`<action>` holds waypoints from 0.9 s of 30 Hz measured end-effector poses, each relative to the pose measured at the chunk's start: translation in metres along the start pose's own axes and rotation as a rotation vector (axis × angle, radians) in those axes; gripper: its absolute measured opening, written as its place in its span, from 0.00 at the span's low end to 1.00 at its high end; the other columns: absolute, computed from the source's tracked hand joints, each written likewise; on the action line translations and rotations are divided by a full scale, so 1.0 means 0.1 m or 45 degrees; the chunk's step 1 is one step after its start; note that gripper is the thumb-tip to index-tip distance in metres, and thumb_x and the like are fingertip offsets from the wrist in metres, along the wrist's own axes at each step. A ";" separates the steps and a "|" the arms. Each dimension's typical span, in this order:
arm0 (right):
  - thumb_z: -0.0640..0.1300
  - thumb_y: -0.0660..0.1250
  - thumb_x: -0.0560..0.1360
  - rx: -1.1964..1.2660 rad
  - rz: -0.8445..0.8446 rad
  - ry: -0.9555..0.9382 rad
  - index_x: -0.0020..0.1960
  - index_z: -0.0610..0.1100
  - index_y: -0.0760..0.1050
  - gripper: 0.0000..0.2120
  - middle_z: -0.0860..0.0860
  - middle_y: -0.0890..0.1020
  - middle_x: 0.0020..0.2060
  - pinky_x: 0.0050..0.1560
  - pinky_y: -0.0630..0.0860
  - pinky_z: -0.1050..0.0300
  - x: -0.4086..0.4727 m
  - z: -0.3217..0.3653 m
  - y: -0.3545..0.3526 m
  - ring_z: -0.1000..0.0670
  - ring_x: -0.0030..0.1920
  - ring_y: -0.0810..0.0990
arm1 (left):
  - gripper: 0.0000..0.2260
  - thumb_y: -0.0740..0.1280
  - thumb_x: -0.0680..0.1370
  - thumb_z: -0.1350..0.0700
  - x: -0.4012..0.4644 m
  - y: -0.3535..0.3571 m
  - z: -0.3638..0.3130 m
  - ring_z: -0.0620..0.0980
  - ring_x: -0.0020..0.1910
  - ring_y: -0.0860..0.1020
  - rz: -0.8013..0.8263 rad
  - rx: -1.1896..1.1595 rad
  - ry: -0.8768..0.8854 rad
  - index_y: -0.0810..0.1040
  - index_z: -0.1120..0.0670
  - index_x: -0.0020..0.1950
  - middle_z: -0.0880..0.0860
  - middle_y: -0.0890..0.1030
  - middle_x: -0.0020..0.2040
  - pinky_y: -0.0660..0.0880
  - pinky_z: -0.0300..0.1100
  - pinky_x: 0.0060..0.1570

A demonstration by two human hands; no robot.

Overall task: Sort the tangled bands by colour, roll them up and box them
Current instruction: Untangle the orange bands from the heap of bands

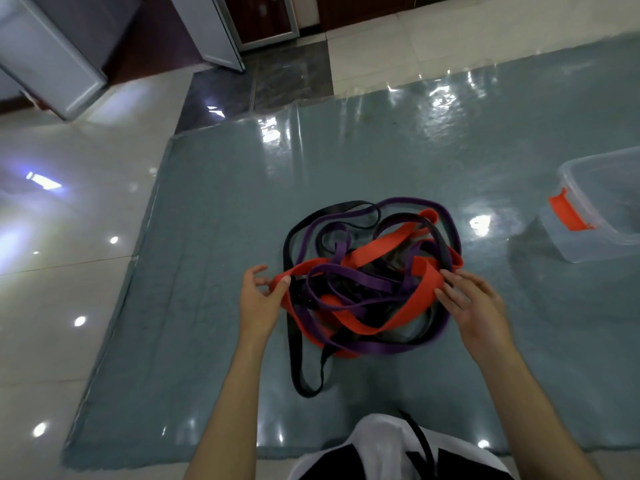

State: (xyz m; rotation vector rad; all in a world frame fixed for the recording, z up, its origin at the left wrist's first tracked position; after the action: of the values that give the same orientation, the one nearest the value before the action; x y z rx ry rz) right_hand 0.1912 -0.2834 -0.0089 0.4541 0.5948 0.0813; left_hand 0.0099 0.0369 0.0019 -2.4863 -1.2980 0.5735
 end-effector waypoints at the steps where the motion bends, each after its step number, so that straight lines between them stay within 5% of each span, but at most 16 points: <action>1: 0.33 0.66 0.82 0.017 0.007 -0.031 0.55 0.41 0.77 0.05 0.36 0.83 0.63 0.58 0.84 0.50 0.00 0.00 0.02 0.39 0.63 0.84 | 0.21 0.76 0.79 0.49 0.02 0.00 -0.05 0.50 0.50 0.84 0.003 -0.015 0.027 0.74 0.46 0.69 0.51 0.81 0.56 0.81 0.38 0.44; 5: 0.32 0.63 0.83 0.014 0.067 -0.202 0.50 0.44 0.81 0.11 0.36 0.78 0.69 0.62 0.82 0.47 0.03 -0.02 0.05 0.39 0.67 0.81 | 0.18 0.78 0.77 0.48 0.04 0.04 -0.16 0.44 0.49 0.83 0.022 -0.045 0.135 0.78 0.43 0.65 0.46 0.81 0.54 0.79 0.31 0.42; 8: 0.33 0.64 0.84 -0.137 0.112 -0.369 0.56 0.45 0.81 0.10 0.40 0.78 0.71 0.67 0.79 0.49 0.05 -0.08 0.03 0.41 0.71 0.78 | 0.17 0.79 0.76 0.48 0.05 0.04 -0.13 0.37 0.51 0.80 0.092 -0.002 0.204 0.79 0.38 0.62 0.42 0.81 0.55 0.78 0.30 0.47; 12: 0.35 0.66 0.82 -0.590 0.306 -0.622 0.65 0.50 0.80 0.16 0.54 0.74 0.76 0.72 0.73 0.58 0.08 -0.21 0.01 0.53 0.72 0.75 | 0.30 0.84 0.71 0.56 0.04 0.02 0.08 0.35 0.58 0.80 0.418 0.096 0.142 0.76 0.39 0.68 0.40 0.81 0.61 0.79 0.31 0.55; 14: 0.34 0.67 0.82 -0.765 0.432 -0.636 0.68 0.50 0.78 0.18 0.58 0.69 0.79 0.73 0.72 0.58 0.10 -0.28 0.03 0.52 0.75 0.73 | 0.35 0.81 0.72 0.65 -0.01 0.05 0.29 0.39 0.59 0.81 0.500 0.124 0.095 0.73 0.42 0.72 0.43 0.81 0.62 0.80 0.34 0.56; 18: 0.35 0.72 0.79 -1.146 0.607 -0.644 0.78 0.51 0.70 0.30 0.61 0.60 0.83 0.80 0.60 0.55 0.06 -0.41 0.12 0.57 0.83 0.57 | 0.35 0.74 0.78 0.70 -0.20 0.14 0.64 0.44 0.61 0.81 0.227 0.031 -0.088 0.64 0.55 0.81 0.52 0.79 0.66 0.77 0.38 0.62; 22: 0.38 0.77 0.76 -1.495 0.751 -0.580 0.84 0.50 0.59 0.43 0.65 0.47 0.84 0.72 0.60 0.75 0.01 -0.51 0.19 0.69 0.80 0.52 | 0.17 0.71 0.83 0.59 -0.35 0.24 0.85 0.59 0.63 0.81 -0.027 0.119 -0.419 0.76 0.63 0.69 0.60 0.82 0.62 0.75 0.45 0.58; 24: 0.38 0.79 0.73 -1.710 0.837 -0.594 0.85 0.50 0.52 0.51 0.65 0.40 0.83 0.73 0.63 0.70 -0.01 -0.56 0.20 0.69 0.80 0.48 | 0.13 0.72 0.82 0.58 -0.43 0.27 0.92 0.60 0.57 0.82 0.121 0.133 -0.557 0.78 0.63 0.63 0.58 0.83 0.55 0.75 0.46 0.53; 27: 0.38 0.80 0.70 -1.990 0.951 -0.737 0.85 0.54 0.49 0.55 0.62 0.36 0.83 0.79 0.62 0.55 -0.03 -0.64 0.16 0.56 0.84 0.48 | 0.15 0.71 0.82 0.59 -0.47 0.24 1.00 0.61 0.59 0.82 0.220 0.026 -0.703 0.75 0.62 0.66 0.60 0.81 0.59 0.80 0.55 0.60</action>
State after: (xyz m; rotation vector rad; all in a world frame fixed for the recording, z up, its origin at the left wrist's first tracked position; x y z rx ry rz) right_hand 0.1545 -0.2452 -0.0473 -0.8440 -0.3340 1.0086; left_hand -0.0439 -0.0090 -0.0858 -2.5313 -1.2316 1.3816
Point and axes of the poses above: each hand's wrist, its own x-axis towards the middle knuckle, its own y-axis out of the palm, z = x × y, the point moved 1 cm from there along x, towards the middle knuckle
